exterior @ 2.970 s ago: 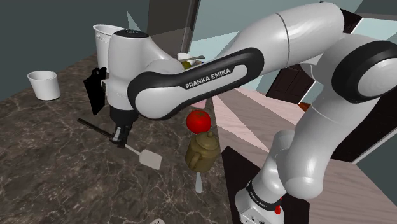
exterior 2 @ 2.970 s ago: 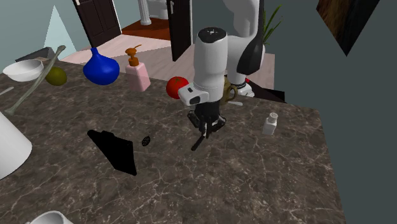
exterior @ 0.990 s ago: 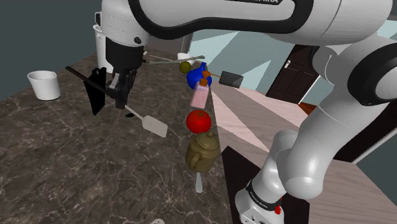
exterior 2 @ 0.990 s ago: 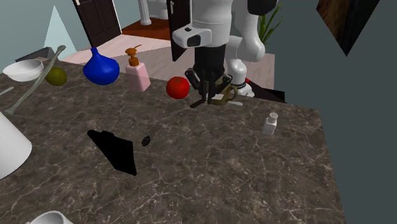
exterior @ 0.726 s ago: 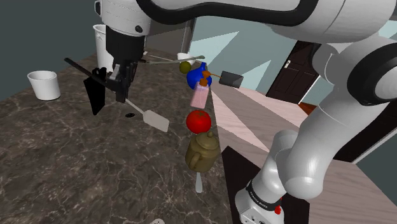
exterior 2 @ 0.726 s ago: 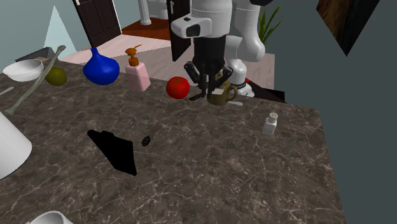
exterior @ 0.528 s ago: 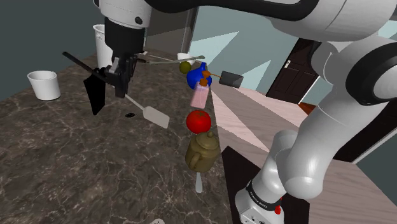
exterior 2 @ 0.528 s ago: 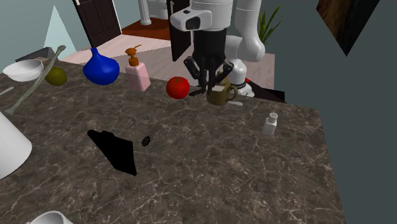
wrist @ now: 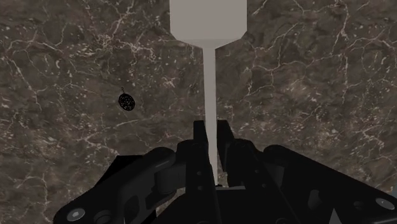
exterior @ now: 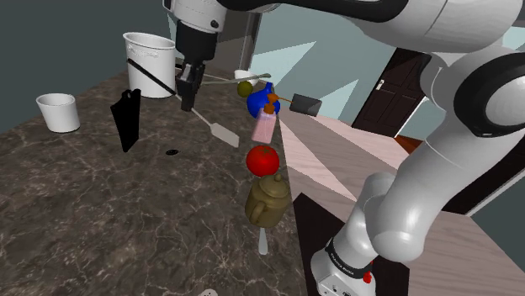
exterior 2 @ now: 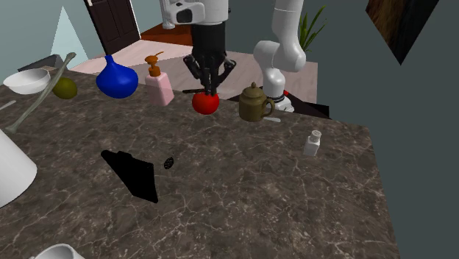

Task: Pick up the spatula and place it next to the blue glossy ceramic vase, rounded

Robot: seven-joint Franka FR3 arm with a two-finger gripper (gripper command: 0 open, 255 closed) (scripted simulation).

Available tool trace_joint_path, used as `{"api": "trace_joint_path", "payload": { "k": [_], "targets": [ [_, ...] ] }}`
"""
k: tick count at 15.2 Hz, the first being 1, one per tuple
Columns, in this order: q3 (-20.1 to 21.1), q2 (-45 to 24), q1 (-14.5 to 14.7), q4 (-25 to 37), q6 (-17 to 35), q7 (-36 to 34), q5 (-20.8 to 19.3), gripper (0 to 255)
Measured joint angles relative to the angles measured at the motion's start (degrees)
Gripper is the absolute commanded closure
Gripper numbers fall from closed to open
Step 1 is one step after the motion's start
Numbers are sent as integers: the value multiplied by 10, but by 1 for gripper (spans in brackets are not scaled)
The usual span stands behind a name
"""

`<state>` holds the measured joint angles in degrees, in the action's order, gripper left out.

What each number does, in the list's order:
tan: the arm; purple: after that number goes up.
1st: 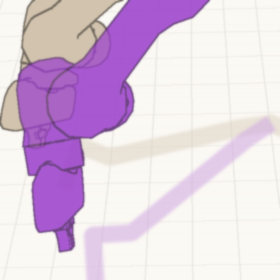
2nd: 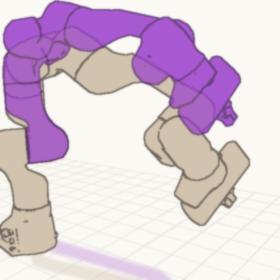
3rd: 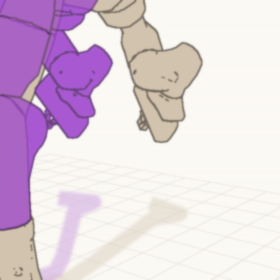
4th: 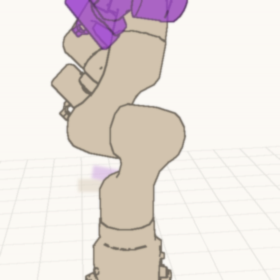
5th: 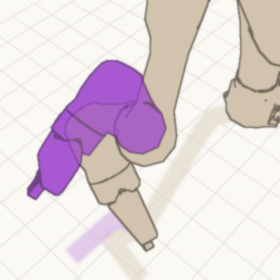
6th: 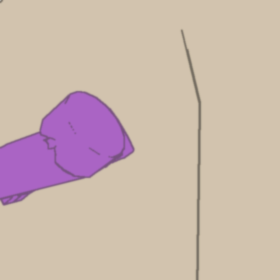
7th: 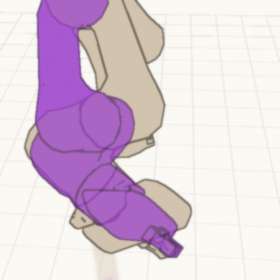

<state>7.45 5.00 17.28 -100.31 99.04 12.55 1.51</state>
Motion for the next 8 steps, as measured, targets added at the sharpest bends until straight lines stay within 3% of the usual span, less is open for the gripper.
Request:
{"api": "trace_joint_path", "payload": {
  "k": [8],
  "targets": [
    [-61,-3,-50,1,0,111,2,255]
  ]
}}
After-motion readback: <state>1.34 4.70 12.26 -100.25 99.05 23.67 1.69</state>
